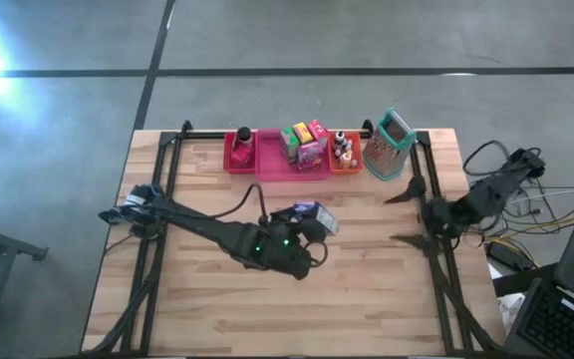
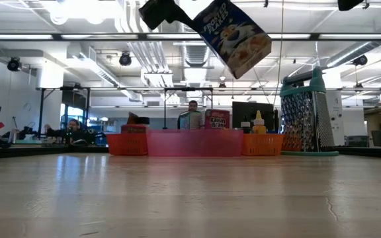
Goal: Pick & Place Kitchen Items
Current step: Put the blue cereal box into the pink bin
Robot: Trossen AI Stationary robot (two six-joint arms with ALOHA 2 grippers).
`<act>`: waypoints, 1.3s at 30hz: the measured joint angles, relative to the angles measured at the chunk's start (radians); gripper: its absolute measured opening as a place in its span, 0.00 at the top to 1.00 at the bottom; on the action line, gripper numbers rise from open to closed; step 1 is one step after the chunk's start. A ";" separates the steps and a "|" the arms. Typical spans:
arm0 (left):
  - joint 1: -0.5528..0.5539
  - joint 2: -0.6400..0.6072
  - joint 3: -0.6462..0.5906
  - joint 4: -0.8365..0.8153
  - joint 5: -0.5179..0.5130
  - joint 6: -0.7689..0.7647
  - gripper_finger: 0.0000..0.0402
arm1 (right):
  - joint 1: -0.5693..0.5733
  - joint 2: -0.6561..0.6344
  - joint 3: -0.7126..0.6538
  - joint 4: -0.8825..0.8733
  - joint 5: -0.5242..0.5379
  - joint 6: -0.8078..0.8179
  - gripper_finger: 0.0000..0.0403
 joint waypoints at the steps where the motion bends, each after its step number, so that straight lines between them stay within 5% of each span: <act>1: -0.003 0.000 0.000 0.000 -0.006 -0.014 0.27 | 0.000 0.028 -0.013 0.024 -0.001 -0.013 0.01; 6: -0.010 0.000 0.000 -0.004 -0.056 -0.097 0.27 | 0.001 0.142 -0.036 0.069 -0.011 0.008 0.01; 15: -0.019 0.000 -0.001 -0.004 -0.059 -0.157 0.27 | 0.000 0.354 -0.039 0.085 -0.003 0.284 0.01; 27: -0.021 0.000 -0.024 -0.003 -0.063 -0.283 0.27 | -0.013 0.502 0.036 0.178 0.048 0.033 0.01; 39: -0.040 0.000 -0.047 -0.005 -0.078 -0.475 0.27 | -0.031 0.665 0.132 0.127 0.083 0.220 0.01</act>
